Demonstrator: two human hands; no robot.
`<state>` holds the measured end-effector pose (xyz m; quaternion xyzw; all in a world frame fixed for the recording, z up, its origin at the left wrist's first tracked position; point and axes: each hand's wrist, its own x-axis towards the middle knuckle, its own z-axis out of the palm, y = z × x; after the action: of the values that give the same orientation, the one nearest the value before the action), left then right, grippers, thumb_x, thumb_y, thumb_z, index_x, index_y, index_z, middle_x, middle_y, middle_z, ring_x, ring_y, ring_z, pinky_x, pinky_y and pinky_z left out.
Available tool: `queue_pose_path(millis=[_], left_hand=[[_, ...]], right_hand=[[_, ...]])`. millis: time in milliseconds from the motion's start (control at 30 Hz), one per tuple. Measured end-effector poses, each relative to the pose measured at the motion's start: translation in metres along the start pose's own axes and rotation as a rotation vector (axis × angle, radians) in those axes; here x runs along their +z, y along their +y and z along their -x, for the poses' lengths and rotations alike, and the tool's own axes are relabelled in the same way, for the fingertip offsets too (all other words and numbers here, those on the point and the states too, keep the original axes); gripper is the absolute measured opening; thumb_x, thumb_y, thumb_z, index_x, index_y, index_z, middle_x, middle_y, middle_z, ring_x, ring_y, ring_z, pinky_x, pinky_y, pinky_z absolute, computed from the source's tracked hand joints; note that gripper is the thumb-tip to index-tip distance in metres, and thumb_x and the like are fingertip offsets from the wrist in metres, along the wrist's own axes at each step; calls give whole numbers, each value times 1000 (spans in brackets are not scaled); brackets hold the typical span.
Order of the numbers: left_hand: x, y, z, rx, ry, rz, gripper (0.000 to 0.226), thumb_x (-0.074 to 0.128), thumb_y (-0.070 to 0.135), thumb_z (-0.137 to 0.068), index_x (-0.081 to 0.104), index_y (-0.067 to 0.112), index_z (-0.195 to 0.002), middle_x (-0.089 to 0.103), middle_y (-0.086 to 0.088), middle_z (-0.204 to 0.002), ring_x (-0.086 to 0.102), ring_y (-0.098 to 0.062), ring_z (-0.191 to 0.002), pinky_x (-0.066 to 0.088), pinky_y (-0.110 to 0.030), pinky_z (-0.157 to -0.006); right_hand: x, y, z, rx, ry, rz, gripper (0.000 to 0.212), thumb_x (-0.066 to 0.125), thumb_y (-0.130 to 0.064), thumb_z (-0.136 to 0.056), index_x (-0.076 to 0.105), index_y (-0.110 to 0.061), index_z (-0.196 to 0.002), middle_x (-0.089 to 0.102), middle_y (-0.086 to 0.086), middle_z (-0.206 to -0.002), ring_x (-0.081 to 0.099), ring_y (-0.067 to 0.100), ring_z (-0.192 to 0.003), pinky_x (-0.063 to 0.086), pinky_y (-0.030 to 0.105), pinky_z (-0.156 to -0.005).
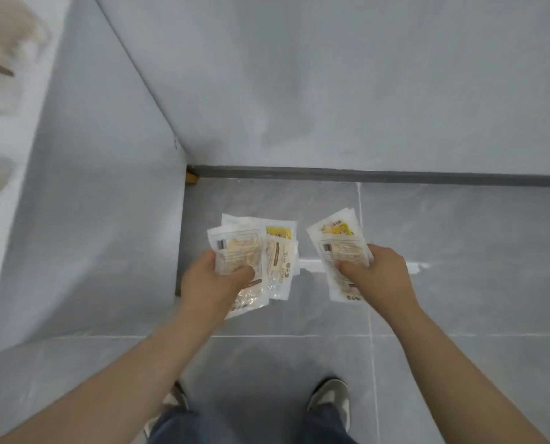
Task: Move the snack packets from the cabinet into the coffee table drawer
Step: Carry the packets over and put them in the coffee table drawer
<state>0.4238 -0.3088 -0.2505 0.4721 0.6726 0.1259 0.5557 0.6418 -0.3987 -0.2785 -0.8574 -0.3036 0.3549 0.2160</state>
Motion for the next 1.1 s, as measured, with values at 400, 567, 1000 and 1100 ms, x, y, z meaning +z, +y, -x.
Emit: queue_pose_path(millis=[400, 567, 1000, 1100], left_hand=[[-58, 263, 311, 235, -296, -100, 29, 73, 14, -73, 61, 35, -89, 69, 18, -80, 64, 8, -69, 45, -10, -54], [-86, 359, 415, 381, -488, -79, 32, 74, 27, -60, 64, 35, -89, 71, 25, -80, 66, 7, -74, 47, -16, -61], [-29, 484, 626, 697, -978, -41, 35, 75, 12, -66, 69, 21, -99, 75, 8, -91, 72, -13, -82, 55, -21, -66], [14, 476, 682, 631, -1124, -11, 30, 71, 2, -78, 67, 16, -104, 75, 0, -96, 73, -20, -84, 56, -34, -72]], right_hand=[[-298, -163, 281, 141, 262, -146, 15, 66, -28, -79, 67, -14, -75, 68, 1, -67, 65, 19, -63, 56, 39, -58], [-395, -216, 396, 203, 542, -252, 22, 64, -26, -80, 61, -7, -71, 63, 7, -64, 57, 22, -57, 40, 26, -47], [-562, -203, 601, 146, 1159, -500, 4, 70, -21, -78, 69, -18, -80, 71, -3, -76, 67, 17, -74, 57, 46, -69], [-592, -168, 651, 149, 1287, -490, 3, 69, -21, -79, 68, -18, -80, 71, -3, -78, 67, 14, -77, 55, 38, -67]])
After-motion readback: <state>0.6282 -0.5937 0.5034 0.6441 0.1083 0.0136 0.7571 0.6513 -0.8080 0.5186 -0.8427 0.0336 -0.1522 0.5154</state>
